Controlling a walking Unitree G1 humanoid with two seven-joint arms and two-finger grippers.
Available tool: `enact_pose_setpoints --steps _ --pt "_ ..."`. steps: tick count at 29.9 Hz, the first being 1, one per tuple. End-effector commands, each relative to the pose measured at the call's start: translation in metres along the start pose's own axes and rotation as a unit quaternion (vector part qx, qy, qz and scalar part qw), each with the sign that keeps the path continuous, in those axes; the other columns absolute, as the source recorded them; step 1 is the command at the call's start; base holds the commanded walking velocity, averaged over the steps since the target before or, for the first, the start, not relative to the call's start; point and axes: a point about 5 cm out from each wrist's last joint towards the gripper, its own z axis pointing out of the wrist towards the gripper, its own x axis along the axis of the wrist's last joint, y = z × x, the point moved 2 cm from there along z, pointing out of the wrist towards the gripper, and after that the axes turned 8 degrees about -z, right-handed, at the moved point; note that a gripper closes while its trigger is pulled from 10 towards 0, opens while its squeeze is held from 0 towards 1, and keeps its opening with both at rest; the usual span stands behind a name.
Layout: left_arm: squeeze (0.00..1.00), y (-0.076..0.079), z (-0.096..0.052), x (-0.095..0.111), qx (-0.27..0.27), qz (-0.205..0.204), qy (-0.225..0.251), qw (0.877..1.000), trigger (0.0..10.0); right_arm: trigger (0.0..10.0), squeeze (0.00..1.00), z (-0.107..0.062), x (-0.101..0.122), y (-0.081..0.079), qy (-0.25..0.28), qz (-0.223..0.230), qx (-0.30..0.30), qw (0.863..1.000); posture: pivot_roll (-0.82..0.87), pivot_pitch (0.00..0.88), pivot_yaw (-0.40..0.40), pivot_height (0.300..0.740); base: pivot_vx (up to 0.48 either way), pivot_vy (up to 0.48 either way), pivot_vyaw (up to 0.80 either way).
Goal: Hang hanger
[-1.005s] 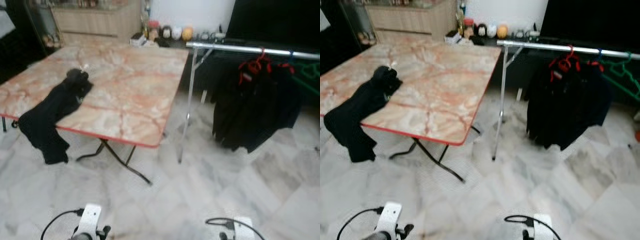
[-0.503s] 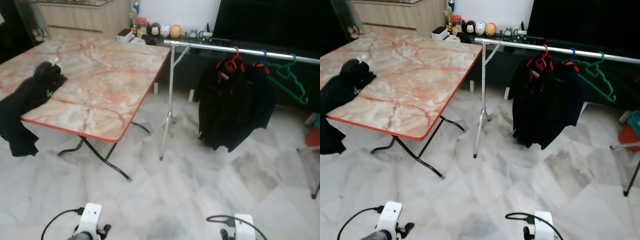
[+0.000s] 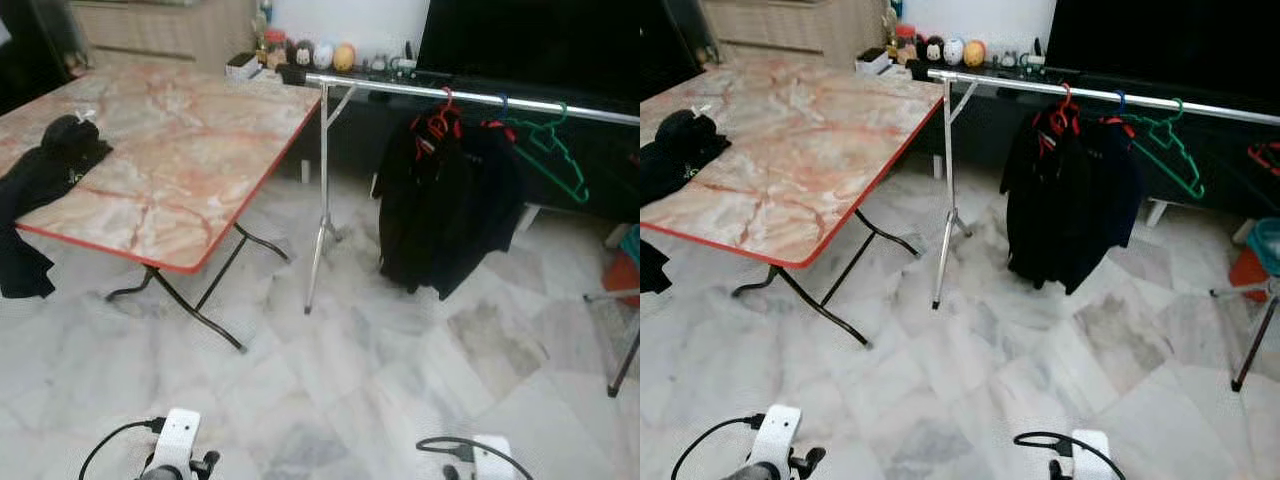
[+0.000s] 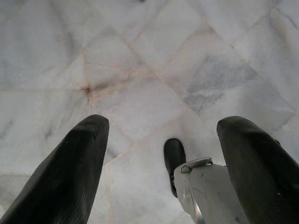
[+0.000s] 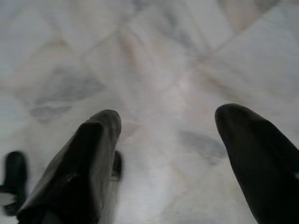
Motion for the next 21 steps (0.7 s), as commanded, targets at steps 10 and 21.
enact_pose_setpoints --steps 10,21 --pt "0.0 -0.002 -0.001 -0.004 -0.001 -0.001 -0.01 1.0 10.0 10.0 0.0 0.001 0.0 -0.009 -0.004 -0.017 0.004 1.0 0.11 0.0 -0.031 0.74 0.153 0.0 -0.43" --pt "0.0 -0.002 -0.001 -0.006 -0.002 -0.004 -0.012 1.0 10.0 10.0 0.0 0.0 0.0 -0.001 -0.003 -0.002 -0.002 1.0 0.12 0.0 -0.03 0.74 0.287 0.0 0.0"
